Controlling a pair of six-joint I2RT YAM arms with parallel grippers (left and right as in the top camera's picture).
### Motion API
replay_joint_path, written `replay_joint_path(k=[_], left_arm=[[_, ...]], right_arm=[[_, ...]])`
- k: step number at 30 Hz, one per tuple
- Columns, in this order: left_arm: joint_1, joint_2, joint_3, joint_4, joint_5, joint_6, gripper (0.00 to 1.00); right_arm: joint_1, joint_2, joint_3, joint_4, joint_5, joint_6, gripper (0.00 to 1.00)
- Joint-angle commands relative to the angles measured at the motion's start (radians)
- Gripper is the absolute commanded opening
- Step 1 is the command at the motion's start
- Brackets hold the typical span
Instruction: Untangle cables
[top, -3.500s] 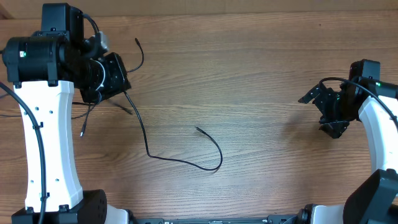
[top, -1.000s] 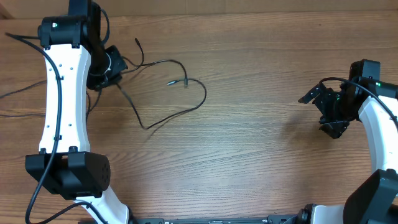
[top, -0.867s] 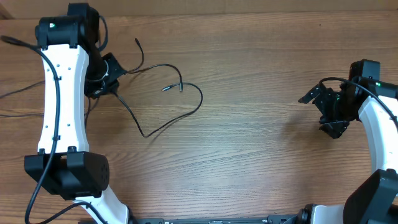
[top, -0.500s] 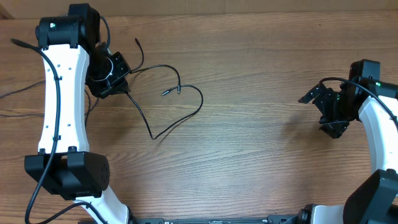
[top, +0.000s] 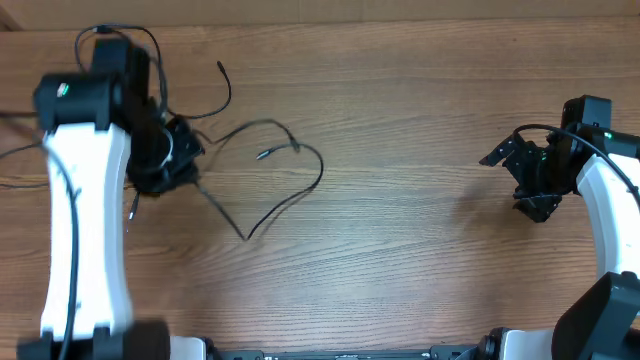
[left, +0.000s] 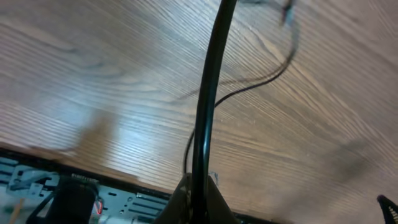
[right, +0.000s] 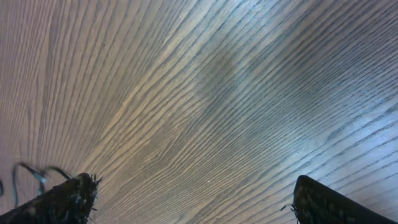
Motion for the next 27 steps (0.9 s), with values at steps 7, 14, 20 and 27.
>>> replay_joint_path(k=[7, 14, 20, 27], left_arm=[[-0.006, -0.240, -0.231, -0.003, 0.000, -0.083, 0.04], [-0.006, -0.327, -0.346, -0.003, -0.089, -0.190, 0.04], [0.026, -0.325, -0.353, -0.003, -0.201, -0.383, 0.04], [0.241, -0.309, -0.353, 0.005, -0.286, -0.439, 0.04]], right_arm=[[0.002, 0.005, 0.015, 0.001, -0.005, -0.004, 1.00], [0.002, 0.005, 0.015, 0.001, -0.005, -0.004, 1.00], [0.002, 0.005, 0.015, 0.001, -0.005, -0.004, 1.00], [0.002, 0.005, 0.015, 0.001, -0.005, -0.004, 1.00]])
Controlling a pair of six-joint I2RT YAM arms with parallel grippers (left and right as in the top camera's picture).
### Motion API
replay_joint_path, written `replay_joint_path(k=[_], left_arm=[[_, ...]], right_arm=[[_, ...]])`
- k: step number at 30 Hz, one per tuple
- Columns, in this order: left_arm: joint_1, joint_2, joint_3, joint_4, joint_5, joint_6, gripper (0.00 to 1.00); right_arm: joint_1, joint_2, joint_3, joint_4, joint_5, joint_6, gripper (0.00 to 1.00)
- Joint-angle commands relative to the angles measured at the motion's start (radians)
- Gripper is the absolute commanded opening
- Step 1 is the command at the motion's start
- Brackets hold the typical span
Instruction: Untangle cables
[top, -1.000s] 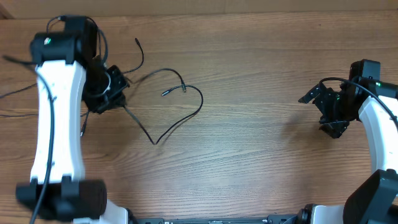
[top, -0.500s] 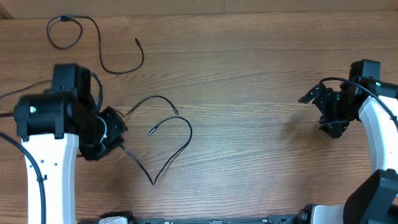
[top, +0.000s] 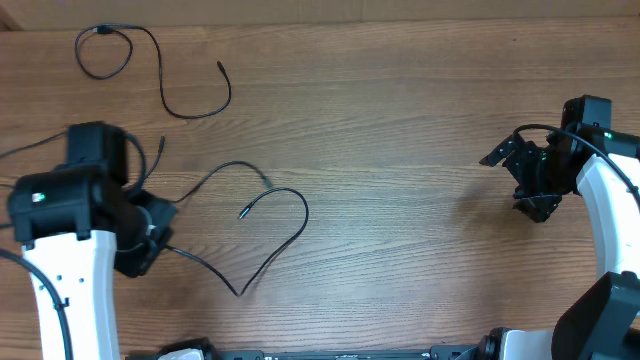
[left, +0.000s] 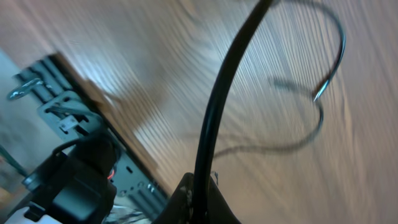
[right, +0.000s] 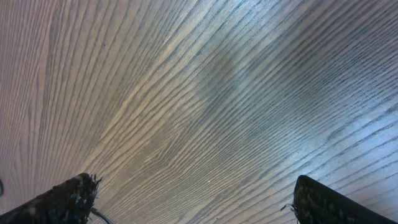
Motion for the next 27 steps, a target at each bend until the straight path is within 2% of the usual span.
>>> replay_joint_path(k=[1, 10, 18, 27], left_arm=[[0.156, 0.008, -0.010, 0.007, -0.088, -0.062, 0.04], [0.570, 0.124, -0.010, 0.088, -0.087, -0.019, 0.04], [0.665, 0.262, -0.010, 0.249, -0.120, 0.021, 0.04], [0.708, 0.414, -0.010, 0.492, -0.404, 0.070, 0.04]], right_arm=[[0.002, 0.005, 0.015, 0.002, -0.005, -0.005, 1.00], [0.002, 0.005, 0.015, 0.002, -0.006, -0.005, 1.00], [0.002, 0.005, 0.015, 0.002, -0.006, -0.005, 1.00], [0.002, 0.005, 0.015, 0.002, -0.006, -0.005, 1.00]])
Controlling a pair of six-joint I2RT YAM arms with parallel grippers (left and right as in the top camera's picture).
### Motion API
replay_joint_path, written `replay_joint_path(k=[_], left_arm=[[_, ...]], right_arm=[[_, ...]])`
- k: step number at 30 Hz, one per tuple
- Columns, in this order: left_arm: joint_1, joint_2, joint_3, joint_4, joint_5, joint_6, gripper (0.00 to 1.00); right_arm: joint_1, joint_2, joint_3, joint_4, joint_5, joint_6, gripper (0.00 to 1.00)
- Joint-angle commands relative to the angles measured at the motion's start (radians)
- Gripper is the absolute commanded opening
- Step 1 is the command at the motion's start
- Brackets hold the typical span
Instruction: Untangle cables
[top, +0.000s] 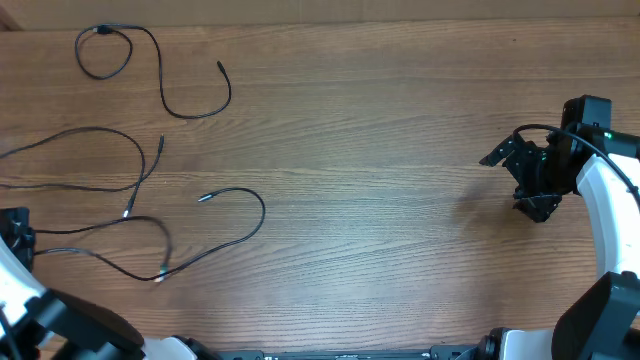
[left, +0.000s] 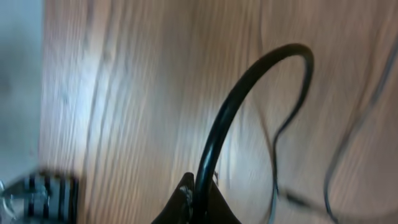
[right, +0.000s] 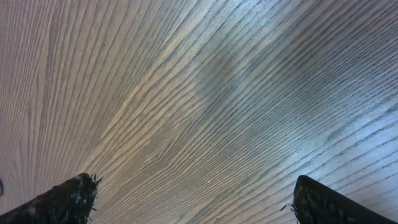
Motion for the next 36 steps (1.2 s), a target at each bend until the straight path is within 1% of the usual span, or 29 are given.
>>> replay_joint_path(k=[1, 3, 5, 8, 10, 11, 12, 13, 14, 15, 17, 20, 23, 24, 25, 26, 27, 28, 30, 31, 33, 36], left_arm=[[0.026, 0.056, -0.006, 0.058, -0.163, 0.047, 0.04], [0.031, 0.095, -0.006, 0.123, -0.196, 0.076, 0.04], [0.031, 0.128, -0.006, 0.201, -0.201, 0.135, 0.05], [0.028, 0.174, -0.006, 0.338, -0.173, 0.316, 0.08], [0.027, 0.193, -0.006, 0.415, -0.158, 0.417, 0.15], [0.027, 0.195, -0.006, 0.437, -0.156, 0.441, 0.28], [0.027, 0.196, -0.006, 0.455, -0.156, 0.445, 0.42], [0.027, 0.196, -0.006, 0.468, -0.151, 0.444, 0.60], [0.027, 0.195, -0.006, 0.477, -0.146, 0.440, 0.73], [0.027, 0.195, -0.006, 0.480, -0.140, 0.438, 0.81], [0.027, 0.195, -0.006, 0.478, -0.140, 0.438, 0.86], [0.027, 0.192, -0.003, 0.463, -0.114, 0.439, 0.86], [0.027, 0.177, -0.002, 0.449, -0.014, 0.439, 0.80], [0.027, 0.172, -0.002, 0.446, 0.027, 0.439, 0.73], [0.027, 0.167, -0.002, 0.445, 0.079, 0.442, 0.62], [0.027, 0.167, -0.002, 0.443, 0.150, 0.457, 0.56], [0.027, 0.167, -0.002, 0.440, 0.218, 0.483, 0.55], [0.026, 0.171, -0.005, 0.440, 0.275, 0.518, 0.55], [0.015, 0.182, -0.019, 0.438, 0.341, 0.572, 0.56], [0.008, 0.186, -0.029, 0.436, 0.360, 0.578, 0.59], [-0.013, 0.198, -0.050, 0.436, 0.367, 0.577, 0.70], [-0.056, 0.211, -0.091, 0.450, 0.367, 0.569, 0.70]], right_arm=[[0.002, 0.005, 0.015, 0.002, -0.005, -0.005, 1.00], [0.002, 0.005, 0.015, 0.002, -0.005, -0.005, 1.00], [0.002, 0.005, 0.015, 0.002, -0.005, -0.005, 1.00], [0.002, 0.005, 0.015, 0.002, -0.005, -0.005, 1.00], [0.002, 0.005, 0.015, 0.002, -0.005, -0.005, 1.00], [0.002, 0.005, 0.015, 0.002, -0.005, -0.005, 1.00], [0.002, 0.005, 0.015, 0.002, -0.005, -0.005, 1.00], [0.002, 0.005, 0.015, 0.002, -0.005, -0.005, 1.00], [0.002, 0.005, 0.015, 0.002, -0.005, -0.005, 1.00], [0.002, 0.005, 0.015, 0.002, -0.005, -0.005, 1.00], [0.002, 0.005, 0.015, 0.002, -0.005, -0.005, 1.00], [0.002, 0.005, 0.015, 0.002, -0.005, -0.005, 1.00], [0.002, 0.005, 0.015, 0.002, -0.005, -0.005, 1.00], [0.002, 0.005, 0.015, 0.002, -0.005, -0.005, 1.00], [0.002, 0.005, 0.015, 0.002, -0.005, -0.005, 1.00], [0.002, 0.005, 0.015, 0.002, -0.005, -0.005, 1.00], [0.002, 0.005, 0.015, 0.002, -0.005, -0.005, 1.00], [0.002, 0.005, 0.015, 0.002, -0.005, -0.005, 1.00], [0.002, 0.005, 0.015, 0.002, -0.005, -0.005, 1.00], [0.002, 0.005, 0.015, 0.002, -0.005, -0.005, 1.00], [0.002, 0.005, 0.015, 0.002, -0.005, -0.005, 1.00], [0.002, 0.005, 0.015, 0.002, -0.005, -0.005, 1.00]])
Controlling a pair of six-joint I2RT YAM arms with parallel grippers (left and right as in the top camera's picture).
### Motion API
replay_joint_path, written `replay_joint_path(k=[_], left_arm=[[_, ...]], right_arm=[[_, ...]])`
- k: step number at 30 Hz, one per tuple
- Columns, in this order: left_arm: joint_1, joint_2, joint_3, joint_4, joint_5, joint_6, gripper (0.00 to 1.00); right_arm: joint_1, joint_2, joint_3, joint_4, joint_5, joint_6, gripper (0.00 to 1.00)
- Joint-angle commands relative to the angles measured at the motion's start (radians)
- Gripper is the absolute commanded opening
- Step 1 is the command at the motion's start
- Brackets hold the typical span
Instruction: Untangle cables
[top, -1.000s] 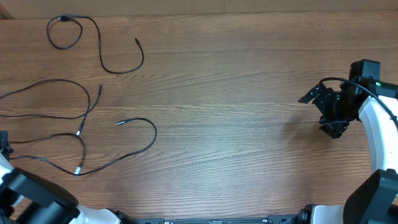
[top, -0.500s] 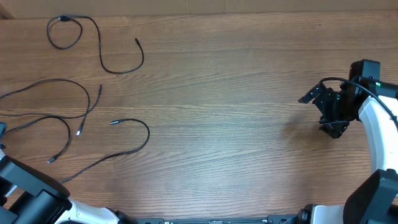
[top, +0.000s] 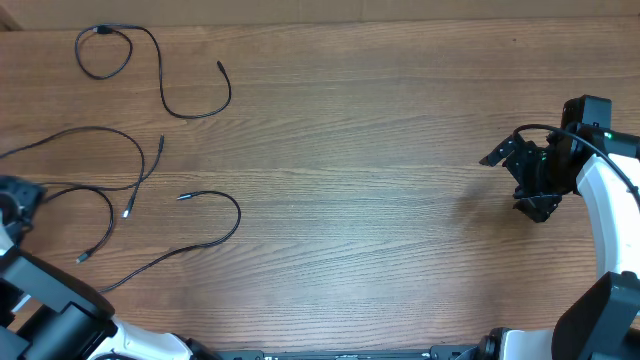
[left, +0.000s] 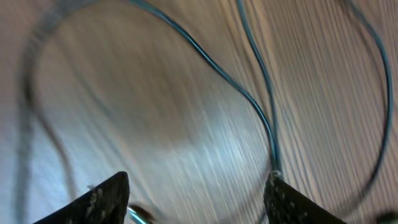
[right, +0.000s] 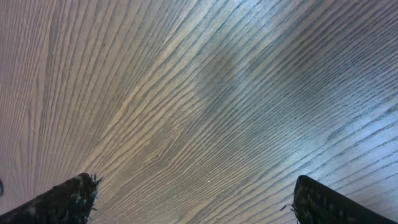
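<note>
Three thin black cables lie spread on the left of the wooden table: a looped cable (top: 160, 75) at the back, a long cable (top: 100, 131) arcing in from the left edge, and a curved cable (top: 236, 215) nearer the front. My left gripper (top: 14, 194) sits at the far left edge by the long cable. In the wrist view the left gripper (left: 196, 190) is open, with blurred cable strands (left: 249, 99) on the wood below it and nothing between its fingers. My right gripper (top: 530, 186) hangs open (right: 196, 190) over bare wood at the far right.
The table's left edge runs right by my left arm (top: 45, 310). A black cable on the right arm (top: 560, 133) loops above the right gripper. Wood (top: 380, 190) fills the stretch between the cables and the right gripper.
My left gripper was shut on a black cable at the table's left edge and is now open, with the cable lying on the wood. The front cable's free end sits slightly further left.
My left gripper was first shut on a cable inside a tangle at the back left. It then held that cable nearer the front, leaving the looped cable alone at the back. Later it held it at the left edge, cables spread. Now it is open. The right arm stayed still.
</note>
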Motion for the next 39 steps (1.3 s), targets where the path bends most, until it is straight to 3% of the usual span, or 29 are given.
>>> replay_joint_path(k=[1, 5, 14, 23, 28, 34, 39], left_arm=[[-0.059, 0.022, -0.056, 0.015, 0.074, 0.032, 0.72], [-0.137, 0.051, -0.087, 0.030, 0.068, 0.033, 0.76], [-0.274, 0.129, -0.090, 0.021, -0.174, 0.038, 0.85], [-0.277, 0.200, -0.090, -0.006, -0.235, 0.037, 0.52], [-0.277, 0.197, -0.085, -0.029, -0.264, 0.035, 0.21], [-0.276, 0.197, -0.023, -0.134, -0.367, -0.083, 0.09], [-0.263, 0.197, 0.067, -0.227, -0.367, -0.140, 0.08]], right_arm=[[0.002, 0.005, 0.015, 0.001, -0.005, -0.004, 1.00], [0.002, 0.005, 0.015, 0.001, -0.005, -0.004, 1.00], [0.002, 0.005, 0.015, 0.001, -0.005, -0.004, 1.00], [0.002, 0.005, 0.015, 0.001, -0.005, -0.004, 1.00], [0.002, 0.005, 0.015, 0.001, -0.005, -0.004, 1.00], [0.002, 0.005, 0.015, 0.001, -0.005, -0.004, 1.00], [0.002, 0.005, 0.015, 0.001, -0.005, -0.004, 1.00]])
